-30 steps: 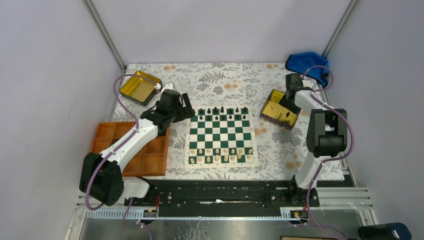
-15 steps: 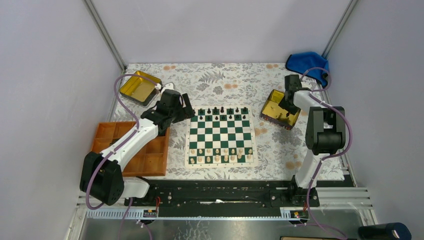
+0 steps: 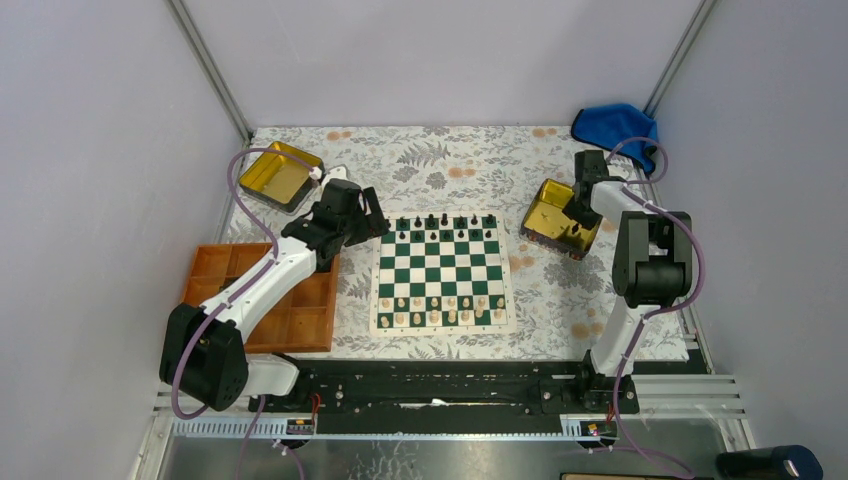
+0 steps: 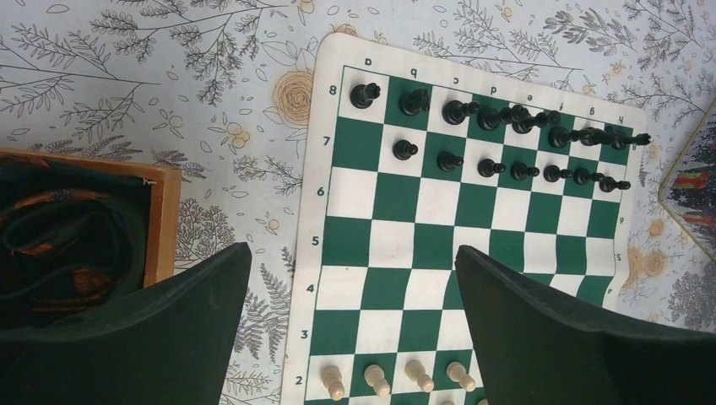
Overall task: Set up the chess pieces on the board
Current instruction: Pick up the chess piece from the storage box.
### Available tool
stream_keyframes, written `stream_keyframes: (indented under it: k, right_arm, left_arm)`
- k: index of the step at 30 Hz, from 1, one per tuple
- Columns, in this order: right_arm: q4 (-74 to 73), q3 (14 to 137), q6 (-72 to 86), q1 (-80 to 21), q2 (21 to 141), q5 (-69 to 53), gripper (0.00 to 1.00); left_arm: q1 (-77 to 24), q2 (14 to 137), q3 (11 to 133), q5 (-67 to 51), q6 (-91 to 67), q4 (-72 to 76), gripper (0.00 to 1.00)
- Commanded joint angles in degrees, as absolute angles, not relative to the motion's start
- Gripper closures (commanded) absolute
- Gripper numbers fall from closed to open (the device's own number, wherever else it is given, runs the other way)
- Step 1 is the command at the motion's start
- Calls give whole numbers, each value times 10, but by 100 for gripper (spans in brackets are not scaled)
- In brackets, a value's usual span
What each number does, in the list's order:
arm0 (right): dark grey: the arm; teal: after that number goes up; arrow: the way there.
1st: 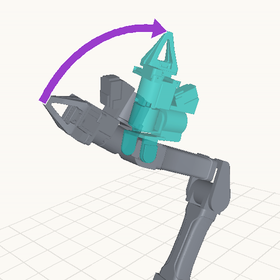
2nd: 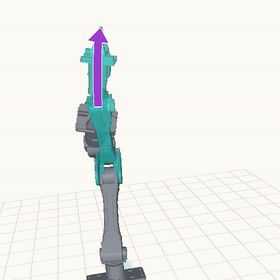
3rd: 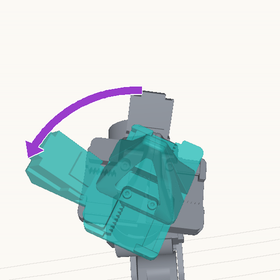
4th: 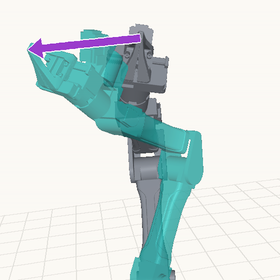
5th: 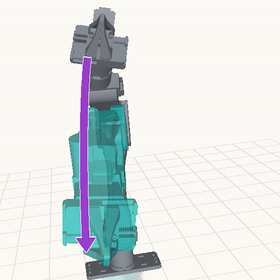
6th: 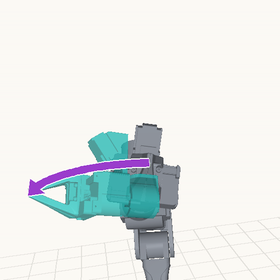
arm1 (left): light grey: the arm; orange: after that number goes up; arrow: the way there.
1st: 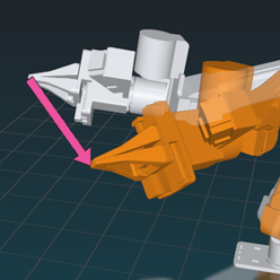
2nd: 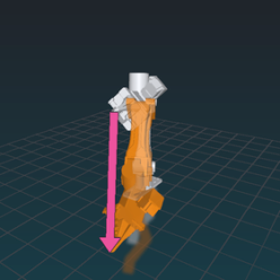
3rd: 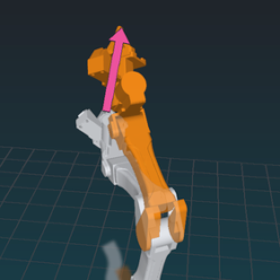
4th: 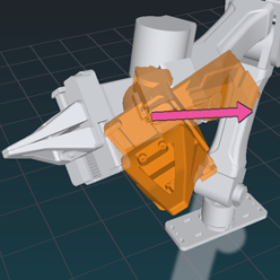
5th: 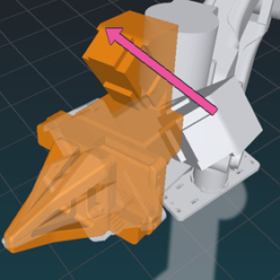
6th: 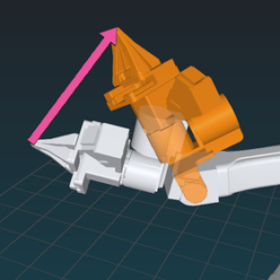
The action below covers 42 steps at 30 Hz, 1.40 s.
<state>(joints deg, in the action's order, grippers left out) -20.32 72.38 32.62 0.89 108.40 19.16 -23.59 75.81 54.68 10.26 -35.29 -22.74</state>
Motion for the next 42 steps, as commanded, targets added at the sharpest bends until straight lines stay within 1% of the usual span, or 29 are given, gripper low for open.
stream_keyframes:
  k: [1,7,17,23,27,30,35,40,42]
  right_arm:
    - [-198,726,336,16,1089,193,57]
    - [-196,727,337,17,1095,188,61]
    - [-195,725,337,17,1096,181,73]
    - [-194,725,338,17,1099,177,76]
    - [-194,726,340,17,1101,175,81]
    - [-194,726,341,17,1101,173,88]
    - [-195,726,342,17,1100,171,96]
    - [-194,724,342,17,1092,166,100]
    - [-193,726,342,17,1088,164,100]
  left_arm:
    - [-235,750,555,118,-344,-227,1]
    - [-233,751,555,118,-342,-227,1]
    - [-232,753,555,117,-341,-227,1]
    - [-231,754,554,117,-341,-227,1]
    - [-231,753,552,117,-341,-227,1]
    - [-231,751,551,118,-341,-227,1]
    - [-229,750,551,118,-340,-227,1]
    - [-229,746,550,118,-339,-227,1]
    - [-229,744,549,118,-338,-227,1]
